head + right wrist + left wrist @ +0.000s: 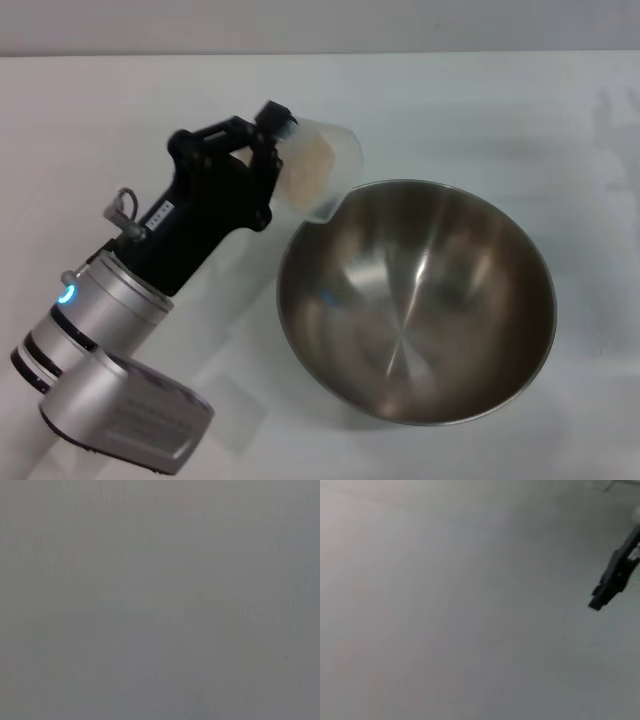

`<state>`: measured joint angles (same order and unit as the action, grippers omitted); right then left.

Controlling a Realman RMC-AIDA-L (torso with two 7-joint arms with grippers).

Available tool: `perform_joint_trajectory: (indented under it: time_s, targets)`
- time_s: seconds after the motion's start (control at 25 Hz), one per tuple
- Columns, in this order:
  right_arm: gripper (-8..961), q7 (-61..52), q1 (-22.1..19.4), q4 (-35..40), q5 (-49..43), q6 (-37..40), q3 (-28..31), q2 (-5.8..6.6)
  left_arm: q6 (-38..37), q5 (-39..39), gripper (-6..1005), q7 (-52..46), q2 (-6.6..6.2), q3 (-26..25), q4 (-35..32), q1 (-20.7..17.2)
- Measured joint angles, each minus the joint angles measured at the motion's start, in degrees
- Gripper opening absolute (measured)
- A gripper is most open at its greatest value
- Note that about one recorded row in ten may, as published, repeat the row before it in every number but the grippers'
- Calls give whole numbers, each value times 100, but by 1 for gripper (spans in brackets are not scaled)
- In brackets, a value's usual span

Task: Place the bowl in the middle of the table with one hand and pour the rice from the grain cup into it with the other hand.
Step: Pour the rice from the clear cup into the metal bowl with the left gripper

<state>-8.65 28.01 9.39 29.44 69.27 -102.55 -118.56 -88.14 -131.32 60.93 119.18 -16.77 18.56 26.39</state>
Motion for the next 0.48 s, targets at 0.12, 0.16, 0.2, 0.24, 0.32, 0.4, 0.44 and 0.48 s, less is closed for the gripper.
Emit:
perform_joint_trajectory:
  time_s: [0.12,0.16,0.2,0.24,0.32,0.4,0.44,0.48]
  targets:
    - [359,11,15,0,-12,-25,0,0,22,-193,30,200,0,-5,-30,5]
    - [359,24,36,0,-20,-39,0,3,24,-232,30,250,0,-7,-41,8]
    - [359,24,36,0,-20,-39,0,3,26,-258,30,297,0,-6,-48,12]
    - [359,44,45,2,-21,-41,0,6,29,-291,30,394,0,1,-52,15]
    - [358,109,56,16,-21,-40,0,9,37,-351,30,540,0,12,-56,19]
    - [358,149,72,38,-21,-27,0,9,70,-457,30,693,0,10,-67,24]
    - [358,154,82,49,-21,-17,0,9,96,-508,30,776,0,4,-84,33]
    - [358,154,98,64,-22,5,0,9,124,-545,30,861,0,3,-98,44]
